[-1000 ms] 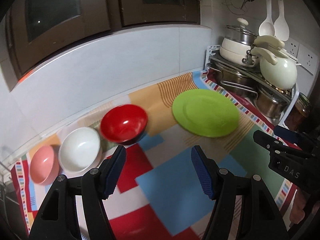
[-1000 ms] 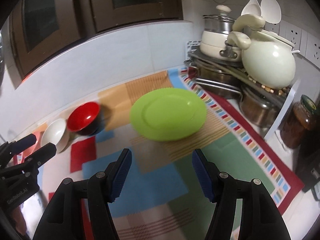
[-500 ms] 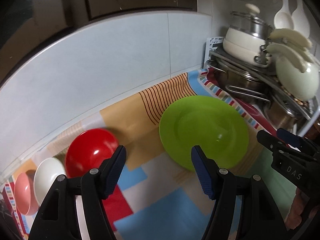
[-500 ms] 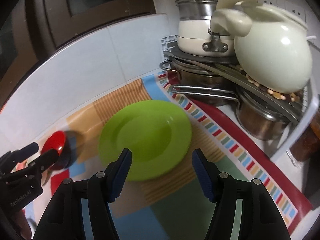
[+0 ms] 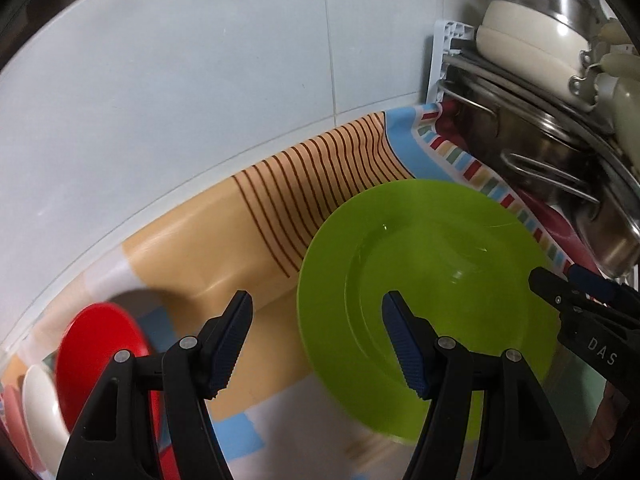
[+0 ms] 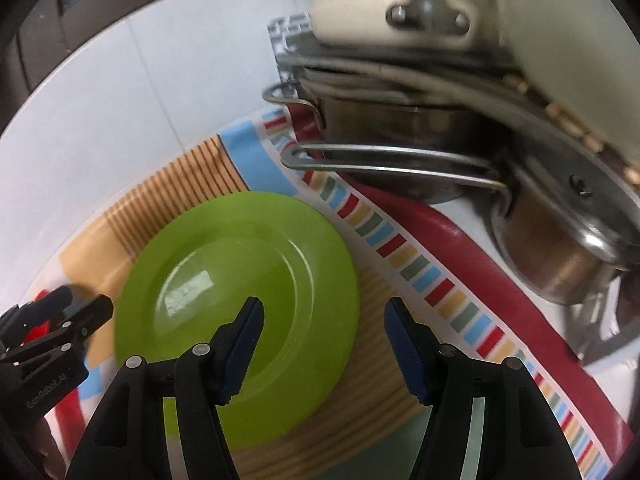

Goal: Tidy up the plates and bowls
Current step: 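Grip the lime-green plate rim with both tools and lift it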

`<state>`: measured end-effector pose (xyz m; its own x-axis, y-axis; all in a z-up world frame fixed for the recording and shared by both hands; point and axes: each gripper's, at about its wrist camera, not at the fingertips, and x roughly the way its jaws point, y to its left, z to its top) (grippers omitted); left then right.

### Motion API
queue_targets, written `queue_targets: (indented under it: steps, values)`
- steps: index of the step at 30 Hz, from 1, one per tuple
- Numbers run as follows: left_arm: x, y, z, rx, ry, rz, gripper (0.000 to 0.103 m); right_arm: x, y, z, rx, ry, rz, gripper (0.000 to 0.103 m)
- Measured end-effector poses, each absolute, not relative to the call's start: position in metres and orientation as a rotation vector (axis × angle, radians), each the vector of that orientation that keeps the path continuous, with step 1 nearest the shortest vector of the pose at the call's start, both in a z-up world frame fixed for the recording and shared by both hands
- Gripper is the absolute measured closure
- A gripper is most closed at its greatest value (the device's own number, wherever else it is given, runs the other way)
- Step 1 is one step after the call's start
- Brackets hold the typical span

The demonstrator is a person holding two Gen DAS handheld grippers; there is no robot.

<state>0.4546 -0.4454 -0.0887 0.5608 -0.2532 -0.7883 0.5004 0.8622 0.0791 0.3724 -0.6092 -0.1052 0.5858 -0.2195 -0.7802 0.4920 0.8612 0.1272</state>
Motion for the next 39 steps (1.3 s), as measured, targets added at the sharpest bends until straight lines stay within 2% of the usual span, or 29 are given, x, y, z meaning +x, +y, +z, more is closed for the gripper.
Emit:
queue_targets:
  steps: [7, 13, 17, 23, 25, 28, 39]
  values:
    - [0.470, -0.455, -0.109, 0.294, 0.920, -0.479, 0.038, 0.386, -0.621, -0.120, 0.356, 0.876, -0.428, 0.040]
    - [0.479, -0.458, -0.119, 0.282, 0.959, -0.480, 0.047, 0.393, -0.620, -0.123, 0.337, 0.890, -0.418, 0.041]
    - [0.486, -0.459, -0.125, 0.261, 0.998, -0.500, 0.053, 0.400, -0.622, -0.126, 0.338, 0.903, -0.416, 0.046]
    - [0.488, -0.460, -0.125, 0.260, 0.993, -0.505, 0.055, 0.410, -0.624, -0.131, 0.319, 0.914, -0.408, 0.052]
    - [0.488, -0.459, -0.124, 0.261, 0.986, -0.500, 0.056, 0.412, -0.624, -0.131, 0.317, 0.914, -0.402, 0.059]
    - [0.487, -0.457, -0.124, 0.256, 0.972, -0.489, 0.061, 0.413, -0.624, -0.131, 0.311, 0.914, -0.406, 0.060]
    - [0.471, -0.448, -0.106, 0.250, 0.946, -0.503, 0.062, 0.393, -0.614, -0.115, 0.282, 0.884, -0.425, 0.062]
